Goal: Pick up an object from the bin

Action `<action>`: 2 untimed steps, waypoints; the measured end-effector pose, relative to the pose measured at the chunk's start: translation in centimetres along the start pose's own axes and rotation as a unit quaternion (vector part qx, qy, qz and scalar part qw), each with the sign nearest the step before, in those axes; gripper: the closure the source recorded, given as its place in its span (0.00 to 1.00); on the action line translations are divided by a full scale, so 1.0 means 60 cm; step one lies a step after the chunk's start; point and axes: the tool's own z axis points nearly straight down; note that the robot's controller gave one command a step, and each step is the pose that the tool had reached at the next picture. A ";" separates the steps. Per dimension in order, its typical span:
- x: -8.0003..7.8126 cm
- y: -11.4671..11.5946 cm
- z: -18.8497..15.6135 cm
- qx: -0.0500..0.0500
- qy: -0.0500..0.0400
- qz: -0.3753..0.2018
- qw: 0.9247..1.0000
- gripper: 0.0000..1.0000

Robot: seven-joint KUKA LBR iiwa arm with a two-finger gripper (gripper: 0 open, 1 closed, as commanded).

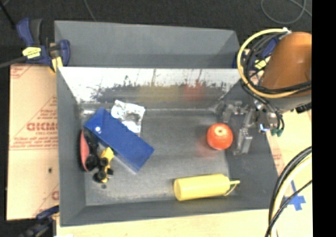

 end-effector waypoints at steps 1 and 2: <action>-0.002 0.001 -0.008 0.001 -0.003 -0.002 1.000 0.00; 0.008 0.003 0.066 0.000 -0.005 0.036 0.999 0.00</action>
Offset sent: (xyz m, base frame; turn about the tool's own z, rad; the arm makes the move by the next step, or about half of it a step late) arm -0.0183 0.0054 -0.1155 0.1949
